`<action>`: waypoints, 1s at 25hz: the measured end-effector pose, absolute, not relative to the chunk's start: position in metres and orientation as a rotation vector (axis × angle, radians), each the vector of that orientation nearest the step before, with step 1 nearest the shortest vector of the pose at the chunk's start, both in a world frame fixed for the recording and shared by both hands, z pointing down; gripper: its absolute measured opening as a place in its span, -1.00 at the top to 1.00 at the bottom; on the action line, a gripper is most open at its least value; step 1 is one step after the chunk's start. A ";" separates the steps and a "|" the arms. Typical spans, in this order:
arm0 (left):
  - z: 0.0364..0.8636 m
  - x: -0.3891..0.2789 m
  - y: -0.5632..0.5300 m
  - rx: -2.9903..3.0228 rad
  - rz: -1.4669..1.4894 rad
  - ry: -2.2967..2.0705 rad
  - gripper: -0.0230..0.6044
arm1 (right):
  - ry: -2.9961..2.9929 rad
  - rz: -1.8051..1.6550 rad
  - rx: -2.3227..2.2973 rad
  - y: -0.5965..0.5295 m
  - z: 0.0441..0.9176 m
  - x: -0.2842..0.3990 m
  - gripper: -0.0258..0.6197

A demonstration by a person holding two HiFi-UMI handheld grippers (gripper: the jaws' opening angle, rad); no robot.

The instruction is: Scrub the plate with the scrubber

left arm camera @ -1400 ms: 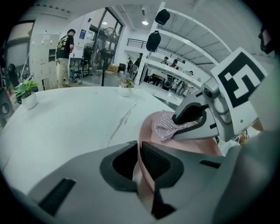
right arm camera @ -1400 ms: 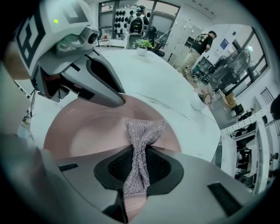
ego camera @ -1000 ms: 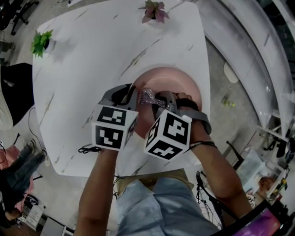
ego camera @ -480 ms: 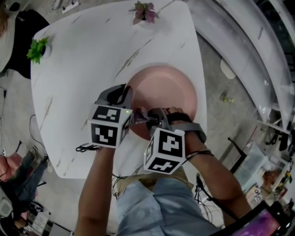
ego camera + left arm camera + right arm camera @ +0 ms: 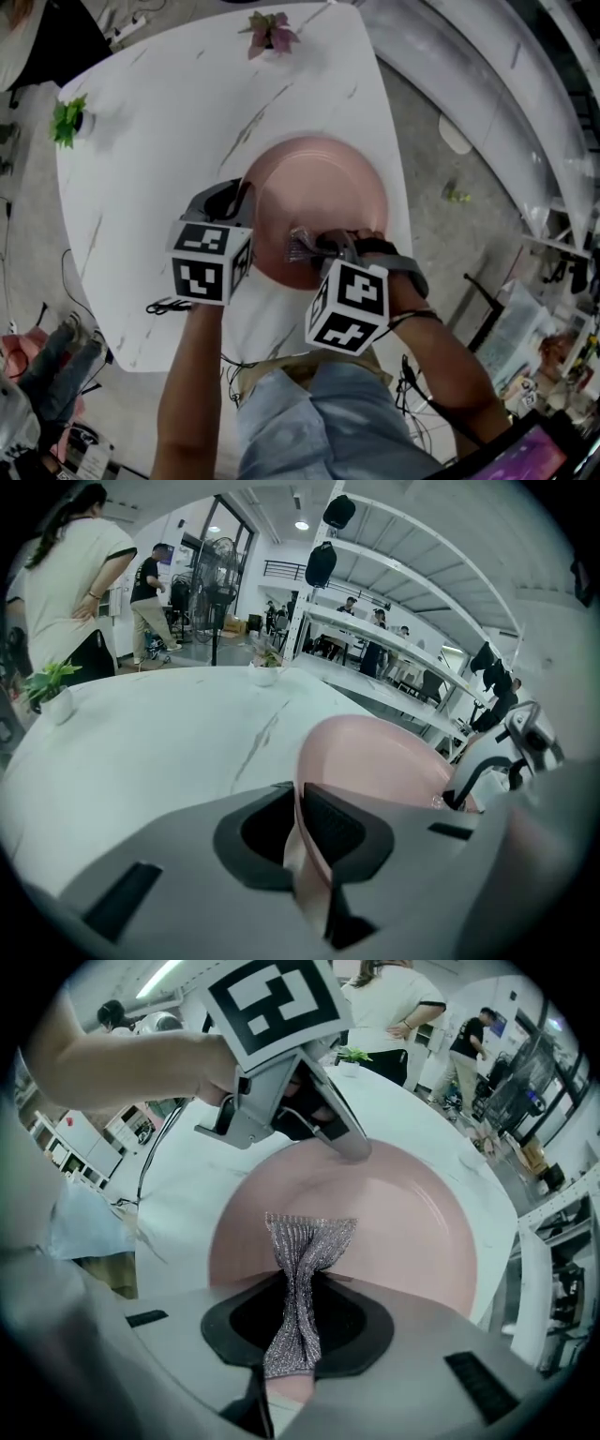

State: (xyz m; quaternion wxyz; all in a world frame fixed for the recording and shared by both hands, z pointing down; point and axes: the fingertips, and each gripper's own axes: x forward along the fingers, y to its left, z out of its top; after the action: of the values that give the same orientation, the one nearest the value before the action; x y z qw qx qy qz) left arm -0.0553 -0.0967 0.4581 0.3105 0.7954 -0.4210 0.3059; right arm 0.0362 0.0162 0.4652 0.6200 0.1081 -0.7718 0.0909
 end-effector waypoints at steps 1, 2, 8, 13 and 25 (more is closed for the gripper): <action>0.458 -0.055 -0.097 2.100 0.807 -1.113 0.84 | -1.764 0.219 0.263 0.014 0.466 0.042 0.65; 0.458 -0.055 -0.097 2.101 0.802 -1.116 0.84 | -1.753 0.229 0.280 0.012 0.466 0.048 0.65; 0.456 -0.054 -0.099 2.106 0.795 -1.126 0.84 | -1.716 0.273 0.401 -0.015 0.465 0.077 0.65; 0.457 -0.053 -0.098 2.103 0.804 -1.122 0.84 | -1.698 0.282 0.480 -0.040 0.466 0.086 0.65; 0.457 -0.053 -0.100 2.106 0.786 -1.137 0.84 | -1.691 0.186 0.538 -0.096 0.465 0.076 0.65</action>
State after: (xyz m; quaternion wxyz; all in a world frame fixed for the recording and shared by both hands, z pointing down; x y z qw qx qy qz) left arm -0.0529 -0.0999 0.4569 0.3064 0.7957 -0.4299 0.2969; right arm 0.0761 -0.0964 0.4654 0.6277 0.2348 -0.7378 0.0810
